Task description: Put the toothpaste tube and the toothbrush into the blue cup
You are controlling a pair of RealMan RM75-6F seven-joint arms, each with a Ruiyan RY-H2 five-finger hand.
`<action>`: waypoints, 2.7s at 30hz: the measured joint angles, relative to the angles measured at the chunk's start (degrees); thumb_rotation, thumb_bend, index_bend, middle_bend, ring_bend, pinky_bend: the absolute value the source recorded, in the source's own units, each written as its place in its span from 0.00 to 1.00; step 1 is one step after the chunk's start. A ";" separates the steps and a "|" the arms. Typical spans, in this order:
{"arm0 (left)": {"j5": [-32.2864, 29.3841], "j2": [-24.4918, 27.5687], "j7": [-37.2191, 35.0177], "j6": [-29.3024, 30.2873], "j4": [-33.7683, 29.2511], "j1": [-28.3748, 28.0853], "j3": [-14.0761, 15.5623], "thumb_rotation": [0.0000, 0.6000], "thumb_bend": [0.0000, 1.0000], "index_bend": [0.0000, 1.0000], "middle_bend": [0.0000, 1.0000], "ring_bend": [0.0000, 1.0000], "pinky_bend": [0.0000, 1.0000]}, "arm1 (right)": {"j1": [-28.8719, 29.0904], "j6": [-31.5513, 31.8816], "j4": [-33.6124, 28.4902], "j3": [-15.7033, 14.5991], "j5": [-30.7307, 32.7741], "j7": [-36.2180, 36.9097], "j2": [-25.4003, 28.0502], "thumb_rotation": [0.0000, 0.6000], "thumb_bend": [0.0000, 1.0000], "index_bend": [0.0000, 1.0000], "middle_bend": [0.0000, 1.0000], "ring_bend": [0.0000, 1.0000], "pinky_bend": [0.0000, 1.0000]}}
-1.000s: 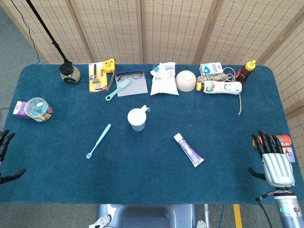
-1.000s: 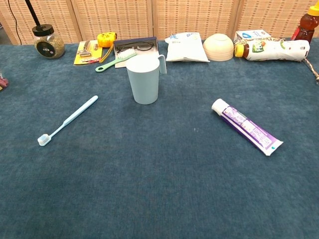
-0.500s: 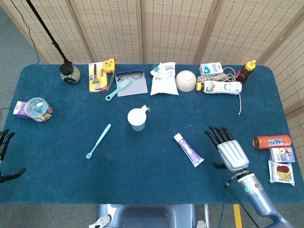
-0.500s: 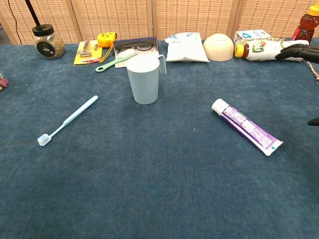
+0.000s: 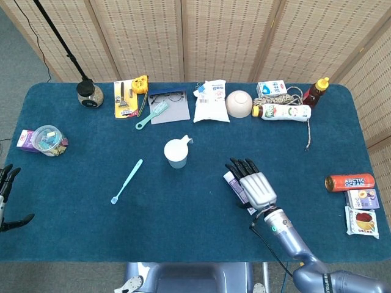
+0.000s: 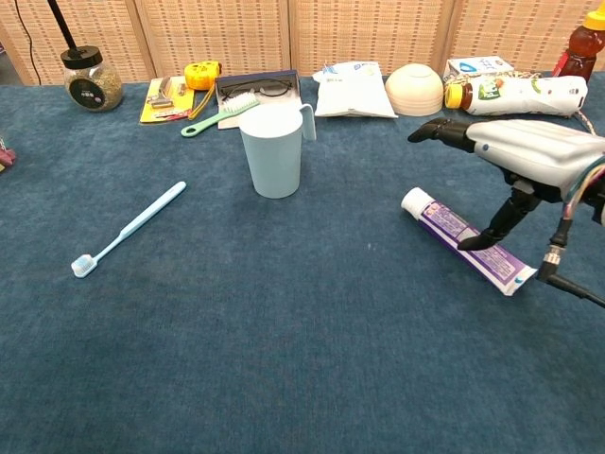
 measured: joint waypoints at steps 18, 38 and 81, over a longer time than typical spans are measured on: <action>-0.73 0.43 -1.17 -0.02 -0.10 0.11 -0.30 1.00 0.00 0.00 0.00 0.00 0.00 | 4.78 4.64 -0.25 3.82 25.46 -16.09 -6.14 1.00 0.00 0.10 0.12 0.13 0.28; -1.28 0.52 -1.17 -0.54 -0.29 -0.04 -0.43 1.00 0.00 0.00 0.00 0.00 0.00 | 9.49 11.24 2.26 7.20 39.26 -22.95 -13.56 1.00 0.00 0.31 0.33 0.40 0.56; -0.32 1.20 -2.98 0.07 -0.42 0.50 0.04 1.00 0.00 0.00 0.00 0.00 0.00 | 9.56 19.38 -2.51 19.81 11.20 10.08 -8.37 1.00 0.46 0.61 0.60 0.66 0.74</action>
